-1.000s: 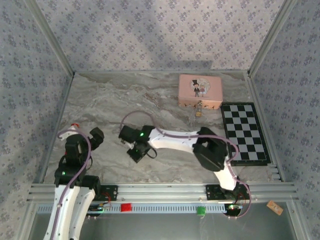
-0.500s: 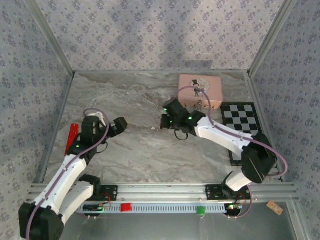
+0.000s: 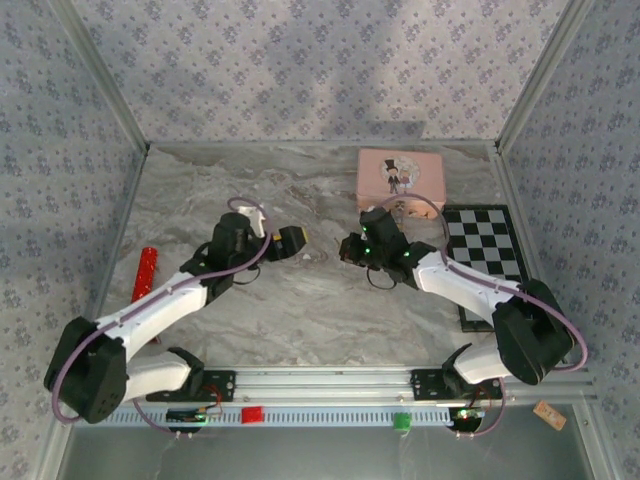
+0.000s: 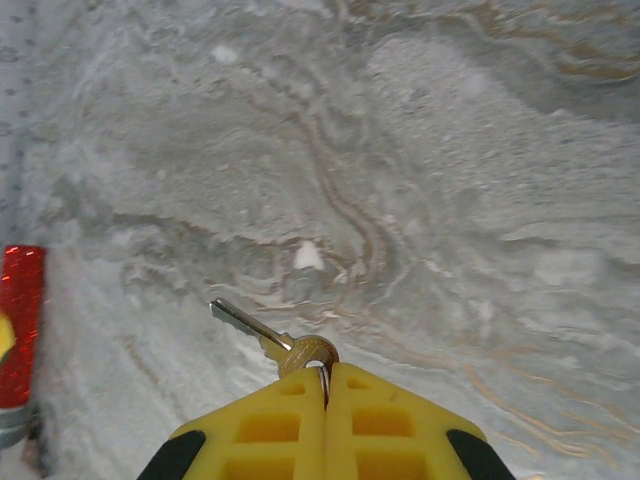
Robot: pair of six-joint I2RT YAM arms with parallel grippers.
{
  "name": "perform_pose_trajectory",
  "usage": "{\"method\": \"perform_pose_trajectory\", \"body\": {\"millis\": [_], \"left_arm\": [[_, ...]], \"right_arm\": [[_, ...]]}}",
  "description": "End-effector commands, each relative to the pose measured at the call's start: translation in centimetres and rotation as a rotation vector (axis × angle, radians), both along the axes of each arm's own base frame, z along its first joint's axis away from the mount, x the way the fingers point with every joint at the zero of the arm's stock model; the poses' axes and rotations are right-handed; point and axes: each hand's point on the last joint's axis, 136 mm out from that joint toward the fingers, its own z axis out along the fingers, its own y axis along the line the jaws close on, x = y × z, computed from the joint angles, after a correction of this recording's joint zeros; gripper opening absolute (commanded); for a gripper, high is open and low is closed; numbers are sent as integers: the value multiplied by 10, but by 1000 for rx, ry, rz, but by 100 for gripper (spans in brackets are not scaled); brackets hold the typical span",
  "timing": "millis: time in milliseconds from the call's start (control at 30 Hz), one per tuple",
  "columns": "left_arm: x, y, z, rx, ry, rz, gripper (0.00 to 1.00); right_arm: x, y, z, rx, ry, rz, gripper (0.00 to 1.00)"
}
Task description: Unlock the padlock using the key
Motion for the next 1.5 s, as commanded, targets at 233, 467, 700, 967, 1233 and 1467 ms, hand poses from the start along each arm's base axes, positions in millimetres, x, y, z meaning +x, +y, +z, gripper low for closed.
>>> {"method": "perform_pose_trajectory", "body": {"millis": [233, 467, 700, 967, 1233, 1467], "left_arm": [[6, -30, 25, -34, -70, -69, 81], [3, -27, 22, -25, -65, -64, 75], [2, -27, 22, -17, -67, -69, 64], [0, -25, 22, -8, -71, -75, 50], [-2, -24, 19, -5, -62, -74, 39], [-1, -24, 17, 1, -56, -70, 29]], "right_arm": [[0, 35, 32, 216, -64, 96, 0], [-7, 52, 41, 232, -85, 151, 0], [-9, 63, 48, 239, -100, 178, 0], [-13, 72, 56, 217, -133, 214, 0], [-14, 74, 53, 205, -128, 216, 0], [-14, 75, 54, 200, -132, 216, 0]]}}
